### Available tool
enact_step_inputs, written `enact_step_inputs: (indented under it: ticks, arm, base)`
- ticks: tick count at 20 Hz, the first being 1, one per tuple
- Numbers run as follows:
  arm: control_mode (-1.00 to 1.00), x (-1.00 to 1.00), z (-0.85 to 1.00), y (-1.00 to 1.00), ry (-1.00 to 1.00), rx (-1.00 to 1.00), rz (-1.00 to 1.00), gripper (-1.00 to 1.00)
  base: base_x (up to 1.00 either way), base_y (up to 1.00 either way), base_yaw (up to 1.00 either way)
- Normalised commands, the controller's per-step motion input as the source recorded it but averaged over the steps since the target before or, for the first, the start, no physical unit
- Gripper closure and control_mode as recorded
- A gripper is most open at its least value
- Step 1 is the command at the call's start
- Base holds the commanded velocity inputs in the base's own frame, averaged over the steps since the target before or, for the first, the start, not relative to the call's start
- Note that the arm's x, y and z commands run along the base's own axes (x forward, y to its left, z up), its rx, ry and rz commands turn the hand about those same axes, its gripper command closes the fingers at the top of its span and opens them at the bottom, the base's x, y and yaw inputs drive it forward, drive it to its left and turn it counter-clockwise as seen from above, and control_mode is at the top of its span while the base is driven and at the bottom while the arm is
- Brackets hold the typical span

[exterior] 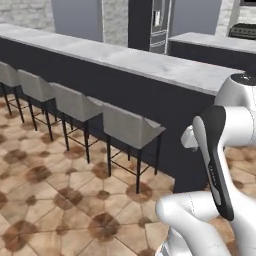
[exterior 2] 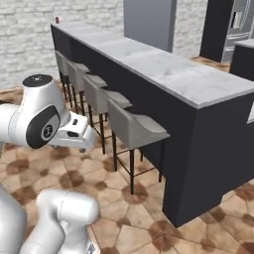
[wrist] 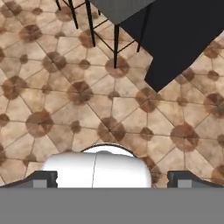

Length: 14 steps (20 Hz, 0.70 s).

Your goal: Four empty soda cans are scattered around the kitchen. Gather all the cans and cluster them next to the stove for recycling.

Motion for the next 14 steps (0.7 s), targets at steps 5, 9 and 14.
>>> enact_step_inputs:
  ticks: [5, 9, 14]
  arm:
    - [1.00, 0.00, 0.00, 0.00, 0.00, 0.00, 0.00, -1.00]
    - [1.00, 0.00, 0.00, 0.00, 0.00, 0.00, 0.00, -1.00]
    - [1.00, 0.00, 0.00, 0.00, 0.00, 0.00, 0.00, -1.00]
  base:
    - [0.86, 0.99, -0.39]
    - [0.75, 1.00, -0.43]
    - [0.40, 0.99, -0.49]
